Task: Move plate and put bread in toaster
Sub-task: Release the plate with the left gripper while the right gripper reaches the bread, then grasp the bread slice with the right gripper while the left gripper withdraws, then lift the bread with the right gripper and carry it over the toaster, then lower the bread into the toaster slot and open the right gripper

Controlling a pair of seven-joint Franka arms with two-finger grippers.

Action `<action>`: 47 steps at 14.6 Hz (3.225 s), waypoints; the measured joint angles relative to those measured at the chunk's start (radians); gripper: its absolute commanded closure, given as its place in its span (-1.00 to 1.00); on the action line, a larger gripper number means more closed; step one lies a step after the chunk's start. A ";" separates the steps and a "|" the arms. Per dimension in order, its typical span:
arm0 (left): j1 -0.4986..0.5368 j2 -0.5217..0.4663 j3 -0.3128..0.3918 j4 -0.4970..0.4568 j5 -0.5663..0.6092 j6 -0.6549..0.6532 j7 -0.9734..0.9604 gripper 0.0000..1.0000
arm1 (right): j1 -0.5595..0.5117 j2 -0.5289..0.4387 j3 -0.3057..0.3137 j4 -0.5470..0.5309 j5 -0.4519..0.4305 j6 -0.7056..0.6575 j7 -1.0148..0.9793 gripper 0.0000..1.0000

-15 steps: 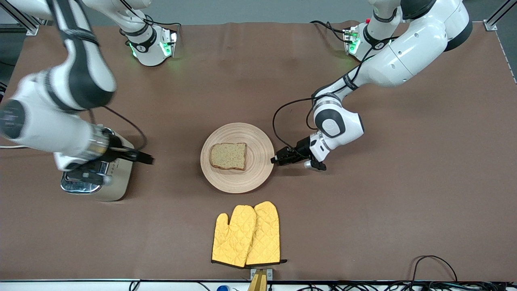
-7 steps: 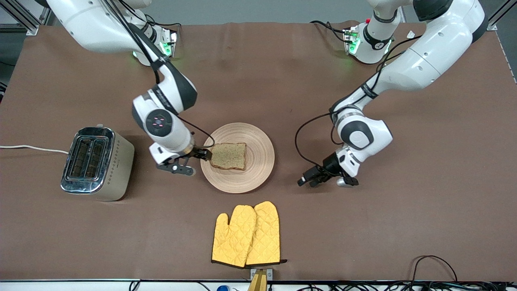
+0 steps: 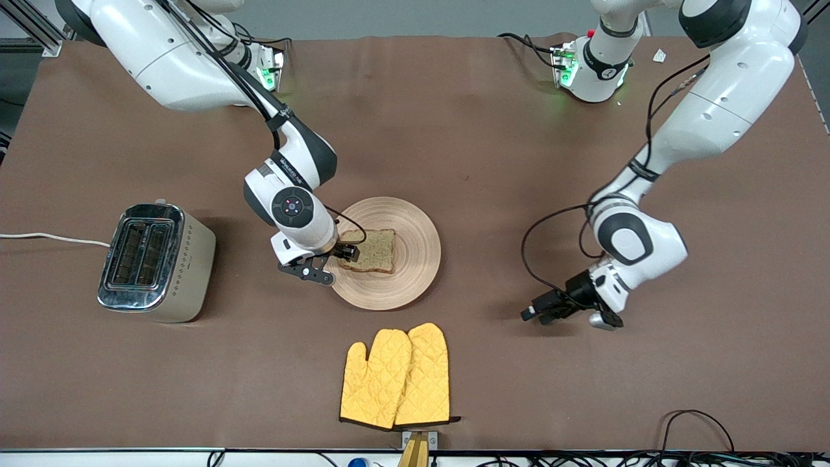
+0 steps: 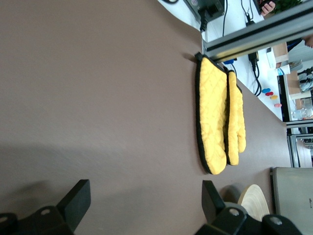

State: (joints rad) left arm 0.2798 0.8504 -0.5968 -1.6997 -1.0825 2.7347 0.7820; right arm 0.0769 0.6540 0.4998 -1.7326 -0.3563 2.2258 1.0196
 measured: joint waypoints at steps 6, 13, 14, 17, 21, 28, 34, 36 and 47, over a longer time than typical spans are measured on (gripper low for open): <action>0.104 -0.018 0.001 0.102 0.580 -0.116 -0.420 -1.00 | 0.018 0.018 0.002 0.015 -0.002 -0.001 0.063 -0.11; 0.115 -0.096 -0.003 0.218 1.087 -0.347 -0.890 -1.00 | 0.030 0.048 0.003 0.022 -0.032 0.003 0.091 0.74; 0.115 -0.108 -0.004 0.228 1.138 -0.376 -0.940 -1.00 | 0.031 0.048 0.004 0.023 -0.035 0.003 0.092 0.91; 0.111 -0.170 -0.004 0.245 1.185 -0.492 -1.011 -1.00 | 0.031 0.048 0.006 0.027 -0.038 -0.008 0.092 0.99; 0.112 -0.294 -0.004 0.255 1.311 -0.714 -1.072 -1.00 | 0.031 0.049 0.016 0.067 -0.041 -0.053 0.090 0.99; 0.111 -0.546 -0.005 0.259 1.347 -0.999 -1.097 -1.00 | 0.018 0.036 0.054 0.358 -0.047 -0.542 -0.082 0.99; -0.013 -0.713 0.158 0.256 1.292 -1.102 -1.076 -1.00 | -0.051 0.011 0.021 0.563 -0.165 -0.922 -0.486 0.99; -0.180 -0.747 0.350 0.252 1.239 -1.138 -1.052 -1.00 | -0.063 -0.023 -0.033 0.576 -0.205 -0.974 -0.626 0.99; -0.286 -0.855 0.489 0.191 1.154 -1.247 -0.960 -1.00 | -0.066 -0.124 -0.292 0.512 -0.350 -0.953 -0.937 0.99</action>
State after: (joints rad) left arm -0.0058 -0.0050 -0.1074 -1.5082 0.0715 1.4873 -0.1776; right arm 0.0112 0.5295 0.2083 -1.2210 -0.7062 1.2724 0.0829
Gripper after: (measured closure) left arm 0.000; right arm 0.965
